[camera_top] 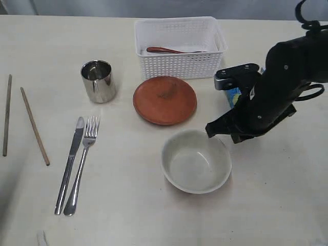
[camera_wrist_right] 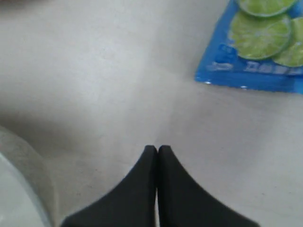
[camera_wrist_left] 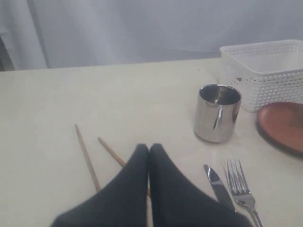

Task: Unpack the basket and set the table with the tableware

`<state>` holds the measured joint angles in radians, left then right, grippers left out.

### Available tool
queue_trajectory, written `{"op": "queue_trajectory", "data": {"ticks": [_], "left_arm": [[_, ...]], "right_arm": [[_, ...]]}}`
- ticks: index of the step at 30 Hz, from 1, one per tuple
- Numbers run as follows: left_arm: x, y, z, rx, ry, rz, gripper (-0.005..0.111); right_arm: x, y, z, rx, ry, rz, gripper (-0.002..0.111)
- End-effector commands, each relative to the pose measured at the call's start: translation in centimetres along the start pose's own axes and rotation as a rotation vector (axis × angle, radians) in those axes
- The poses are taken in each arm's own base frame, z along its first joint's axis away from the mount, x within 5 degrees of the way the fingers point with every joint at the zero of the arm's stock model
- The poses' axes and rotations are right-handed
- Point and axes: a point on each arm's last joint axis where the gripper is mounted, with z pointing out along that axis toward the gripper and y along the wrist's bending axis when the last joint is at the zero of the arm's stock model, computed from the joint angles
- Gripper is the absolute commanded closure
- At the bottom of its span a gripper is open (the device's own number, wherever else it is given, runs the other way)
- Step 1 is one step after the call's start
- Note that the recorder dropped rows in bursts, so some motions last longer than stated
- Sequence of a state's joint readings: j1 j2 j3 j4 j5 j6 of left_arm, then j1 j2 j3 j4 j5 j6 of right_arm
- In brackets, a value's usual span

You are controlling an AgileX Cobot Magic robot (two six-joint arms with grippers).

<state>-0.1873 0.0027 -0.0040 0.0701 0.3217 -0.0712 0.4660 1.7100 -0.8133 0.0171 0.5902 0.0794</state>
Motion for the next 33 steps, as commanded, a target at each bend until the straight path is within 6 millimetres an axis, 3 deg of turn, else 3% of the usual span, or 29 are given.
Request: {"op": "queue_trajectory", "data": {"ticks": [1,20,26,33], "left_arm": [[0.1,0.0,0.0,-0.003,-0.002,0.002,0.107],[0.1,0.0,0.0,-0.003,-0.002,0.002,0.107],[0.1,0.0,0.0,-0.003,-0.002,0.002,0.107],[0.1,0.0,0.0,-0.003,-0.002,0.002,0.107]], "right_arm": [[0.2,2.8,0.4,-0.023,-0.012,-0.087,0.109],[2.6,9.6,0.3,-0.084,0.022,-0.276,0.109],[0.4,7.3,-0.8,-0.057,-0.017,-0.173,0.109],[-5.8,2.7,-7.1,-0.045,-0.265,-0.030,0.108]]}}
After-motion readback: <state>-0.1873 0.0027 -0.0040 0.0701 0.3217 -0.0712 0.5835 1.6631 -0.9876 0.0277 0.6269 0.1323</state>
